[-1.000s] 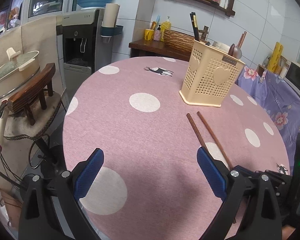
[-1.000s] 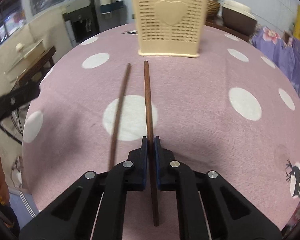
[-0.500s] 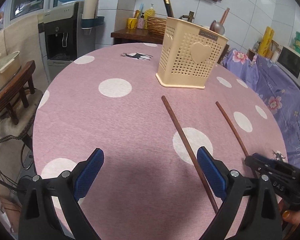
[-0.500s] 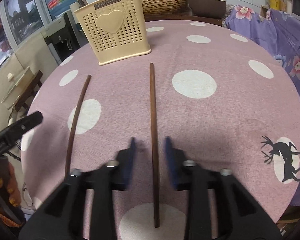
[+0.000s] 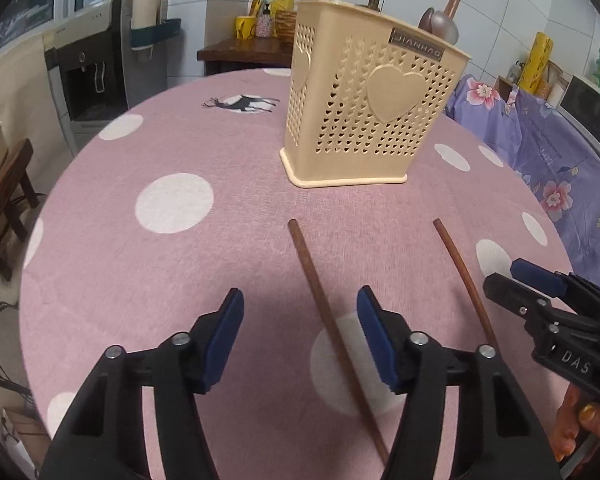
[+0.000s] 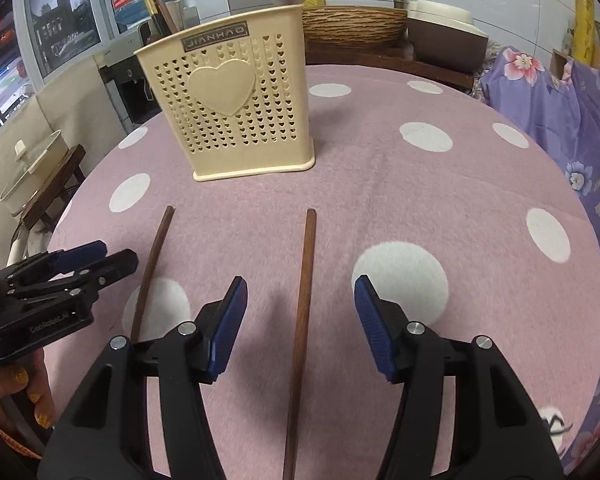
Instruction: Organize utensils
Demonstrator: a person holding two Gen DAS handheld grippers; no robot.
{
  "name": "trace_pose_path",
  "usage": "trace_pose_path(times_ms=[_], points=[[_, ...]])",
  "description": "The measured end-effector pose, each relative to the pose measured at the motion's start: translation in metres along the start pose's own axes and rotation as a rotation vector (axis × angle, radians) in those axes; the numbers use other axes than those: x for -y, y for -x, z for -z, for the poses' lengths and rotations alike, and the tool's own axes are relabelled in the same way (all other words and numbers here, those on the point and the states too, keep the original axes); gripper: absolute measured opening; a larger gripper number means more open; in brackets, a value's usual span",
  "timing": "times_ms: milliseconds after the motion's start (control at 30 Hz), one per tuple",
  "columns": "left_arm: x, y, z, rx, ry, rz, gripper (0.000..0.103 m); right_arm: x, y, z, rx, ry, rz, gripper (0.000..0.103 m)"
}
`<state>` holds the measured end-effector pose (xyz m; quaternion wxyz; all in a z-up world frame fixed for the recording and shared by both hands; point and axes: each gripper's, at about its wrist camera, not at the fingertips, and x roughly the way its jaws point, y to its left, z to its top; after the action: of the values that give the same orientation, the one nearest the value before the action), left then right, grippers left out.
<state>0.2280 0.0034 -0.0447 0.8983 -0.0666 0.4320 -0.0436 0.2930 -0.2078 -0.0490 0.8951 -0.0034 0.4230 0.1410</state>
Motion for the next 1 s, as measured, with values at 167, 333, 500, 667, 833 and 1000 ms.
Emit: trace_pose_path(times_ms=[167,333,500,667,833,1000], points=[[0.007,-0.02,-0.005,-0.024,0.005,-0.025,0.043,0.008,-0.02,-0.009,-0.026,-0.029,0.005,0.046],[0.008,-0.021,-0.007,-0.016,0.026,-0.043,0.038,0.005,-0.031,-0.011,-0.044,-0.012,-0.001,0.039],[0.008,-0.022,-0.009,-0.003,0.025,-0.064,0.03,0.0,-0.042,-0.012,-0.065,0.003,-0.001,0.03],[0.006,-0.026,-0.014,0.001,0.043,-0.068,0.015,-0.004,-0.048,-0.018,-0.058,0.029,0.028,0.019],[0.008,-0.033,-0.022,-0.016,0.043,-0.048,0.009,-0.01,-0.055,-0.027,-0.061,0.059,0.044,0.012],[0.011,-0.036,-0.024,-0.019,0.029,-0.05,0.008,-0.013,-0.057,-0.029,-0.057,0.08,0.052,0.009]])
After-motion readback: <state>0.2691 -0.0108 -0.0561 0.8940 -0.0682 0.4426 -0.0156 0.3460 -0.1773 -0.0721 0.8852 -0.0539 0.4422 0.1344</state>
